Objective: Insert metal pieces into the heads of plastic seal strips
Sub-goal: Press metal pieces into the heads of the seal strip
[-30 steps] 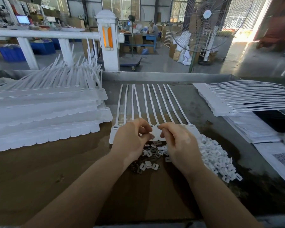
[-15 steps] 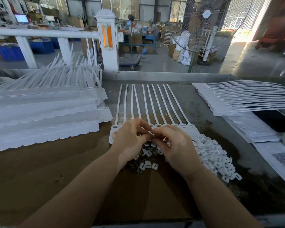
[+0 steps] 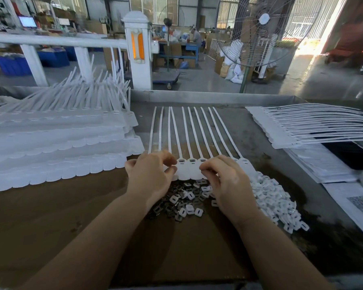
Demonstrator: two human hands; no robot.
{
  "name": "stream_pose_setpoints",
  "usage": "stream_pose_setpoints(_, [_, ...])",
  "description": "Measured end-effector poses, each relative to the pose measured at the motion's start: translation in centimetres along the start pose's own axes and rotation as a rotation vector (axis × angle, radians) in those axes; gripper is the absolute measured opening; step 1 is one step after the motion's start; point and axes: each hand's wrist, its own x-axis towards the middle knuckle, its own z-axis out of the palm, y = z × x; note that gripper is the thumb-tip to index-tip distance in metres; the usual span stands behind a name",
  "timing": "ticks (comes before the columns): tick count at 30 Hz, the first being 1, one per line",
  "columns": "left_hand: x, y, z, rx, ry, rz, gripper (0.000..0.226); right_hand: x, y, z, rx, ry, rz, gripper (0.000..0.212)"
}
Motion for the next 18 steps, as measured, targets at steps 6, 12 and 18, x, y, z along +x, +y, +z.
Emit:
stream_pose_setpoints(6, [0.1, -1.3, 0.1, 0.034, 0.106, -0.04, 0.011, 0.3, 0.2, -0.4, 0.032, 0.05, 0.086, 0.009])
stream_pose_setpoints(12, [0.0, -3.4, 0.2, 0.118, 0.158, -0.145, 0.018, 1.4, 0.8, -1.2, -0.051, 0.029, 0.29, 0.011])
stream_pose_setpoints(18, [0.0, -4.0, 0.5, 0.159, 0.079, -0.208, 0.034, 3.1, 2.4, -2.0, -0.227, -0.113, 0.44, 0.009])
